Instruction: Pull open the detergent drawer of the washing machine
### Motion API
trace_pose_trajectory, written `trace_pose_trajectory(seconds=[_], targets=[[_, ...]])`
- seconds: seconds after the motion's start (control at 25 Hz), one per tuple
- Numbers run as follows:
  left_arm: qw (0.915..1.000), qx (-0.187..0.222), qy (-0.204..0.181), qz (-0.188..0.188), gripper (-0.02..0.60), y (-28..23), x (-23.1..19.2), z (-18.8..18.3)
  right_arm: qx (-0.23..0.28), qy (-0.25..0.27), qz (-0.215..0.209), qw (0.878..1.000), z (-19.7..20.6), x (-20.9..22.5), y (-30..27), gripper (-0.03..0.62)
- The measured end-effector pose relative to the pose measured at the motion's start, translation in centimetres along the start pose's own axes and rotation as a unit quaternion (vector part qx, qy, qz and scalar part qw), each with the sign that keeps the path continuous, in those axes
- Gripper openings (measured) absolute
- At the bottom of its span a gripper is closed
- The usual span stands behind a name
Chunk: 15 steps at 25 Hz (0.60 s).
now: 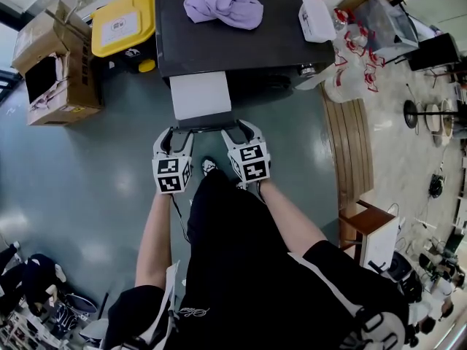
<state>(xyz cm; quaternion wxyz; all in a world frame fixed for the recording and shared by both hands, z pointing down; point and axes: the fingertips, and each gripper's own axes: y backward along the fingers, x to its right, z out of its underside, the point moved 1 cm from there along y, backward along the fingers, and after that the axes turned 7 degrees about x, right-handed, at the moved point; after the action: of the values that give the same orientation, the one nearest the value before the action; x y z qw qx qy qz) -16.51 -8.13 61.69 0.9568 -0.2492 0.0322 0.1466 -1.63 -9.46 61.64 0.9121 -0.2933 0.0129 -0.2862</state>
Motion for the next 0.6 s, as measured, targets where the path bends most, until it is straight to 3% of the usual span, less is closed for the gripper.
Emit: trace_pose_trajectory(seconds=[0.6], targets=[[1.0,-0.002,0.0,-0.004,0.248,0.91,0.64,0.6,0.0,0.0,-0.007,1.0,0.71,-0.3,0.93,0.193]])
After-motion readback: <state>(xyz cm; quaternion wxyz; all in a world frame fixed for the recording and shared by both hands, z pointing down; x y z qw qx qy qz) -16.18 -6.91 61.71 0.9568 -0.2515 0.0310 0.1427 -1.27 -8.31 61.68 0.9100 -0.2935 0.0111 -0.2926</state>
